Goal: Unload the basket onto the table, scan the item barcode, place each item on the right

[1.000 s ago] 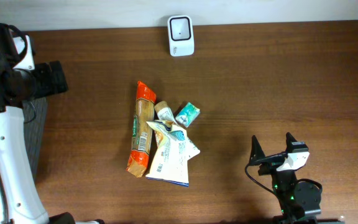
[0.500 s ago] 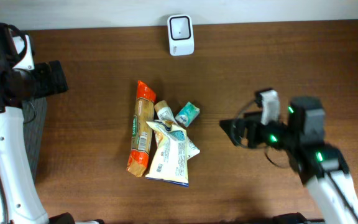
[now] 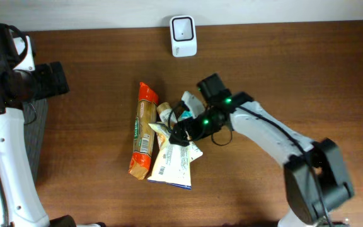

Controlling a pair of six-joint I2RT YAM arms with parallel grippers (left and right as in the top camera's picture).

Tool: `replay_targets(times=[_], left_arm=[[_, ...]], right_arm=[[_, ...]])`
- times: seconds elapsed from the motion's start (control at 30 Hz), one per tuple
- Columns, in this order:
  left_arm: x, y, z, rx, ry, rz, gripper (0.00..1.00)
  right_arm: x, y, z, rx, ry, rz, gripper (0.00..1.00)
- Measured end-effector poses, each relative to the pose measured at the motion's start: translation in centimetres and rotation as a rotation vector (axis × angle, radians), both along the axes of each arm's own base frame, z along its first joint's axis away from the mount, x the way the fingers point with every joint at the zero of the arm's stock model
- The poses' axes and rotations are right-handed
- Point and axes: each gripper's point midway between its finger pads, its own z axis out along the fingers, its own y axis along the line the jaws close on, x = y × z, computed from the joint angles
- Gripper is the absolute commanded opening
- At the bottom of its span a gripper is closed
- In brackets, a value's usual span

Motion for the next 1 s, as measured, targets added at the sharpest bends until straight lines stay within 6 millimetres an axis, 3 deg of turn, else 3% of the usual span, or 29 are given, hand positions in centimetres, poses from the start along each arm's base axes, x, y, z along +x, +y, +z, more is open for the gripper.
replay_targets(times=[0.1, 0.23, 0.27, 0.33, 0.47, 0.6, 0.67, 0.73, 0.8, 0.83, 0.87, 0.93, 0.97, 1.0], left_arm=[[0.0, 0.0, 0.0, 0.000, 0.001, 0.000, 0.99], [0.0, 0.0, 0.0, 0.000, 0.000, 0.000, 0.99], [0.0, 0.0, 0.0, 0.000, 0.000, 0.000, 0.99], [0.0, 0.0, 0.0, 0.000, 0.000, 0.000, 0.99], [0.0, 0.0, 0.0, 0.000, 0.001, 0.000, 0.99], [0.0, 0.0, 0.0, 0.000, 0.000, 0.000, 0.99], [0.0, 0.0, 0.0, 0.000, 0.000, 0.000, 0.99], [0.0, 0.0, 0.0, 0.000, 0.001, 0.000, 0.99], [0.0, 0.0, 0.0, 0.000, 0.000, 0.000, 0.99], [0.0, 0.0, 0.0, 0.000, 0.000, 0.000, 0.99], [0.0, 0.0, 0.0, 0.000, 0.000, 0.000, 0.99], [0.0, 0.0, 0.0, 0.000, 0.001, 0.000, 0.99], [0.0, 0.0, 0.0, 0.000, 0.001, 0.000, 0.99], [0.0, 0.0, 0.0, 0.000, 0.000, 0.000, 0.99]], right_arm=[[0.6, 0.5, -2.0, -0.009, 0.021, -0.014, 0.81], [1.5, 1.0, -2.0, -0.016, -0.031, -0.023, 0.73], [1.5, 1.1, -2.1, -0.026, -0.040, -0.021, 0.67], [1.5, 1.3, -2.3, -0.039, -0.058, -0.016, 0.51], [1.6, 1.6, -2.3, -0.041, -0.071, -0.014, 0.04], [1.6, 1.4, -1.9, -0.052, -0.055, -0.017, 0.04], [3.1, 0.6, 0.1, -0.054, -0.061, -0.052, 0.04], [4.7, -2.0, 3.8, -0.072, -0.069, -0.167, 0.04], [6.8, -8.4, 10.0, -0.109, -0.091, -0.478, 0.04], [6.8, -10.7, 10.8, -0.130, -0.076, -0.572, 0.04], [7.3, -15.1, 10.9, -0.169, -0.027, -0.728, 0.04], [8.0, -20.1, 9.4, -0.207, 0.040, -0.900, 0.04], [7.8, -22.8, 6.9, -0.236, 0.108, -0.993, 0.04], [8.1, -23.8, 5.4, -0.234, 0.126, -1.026, 0.04]])
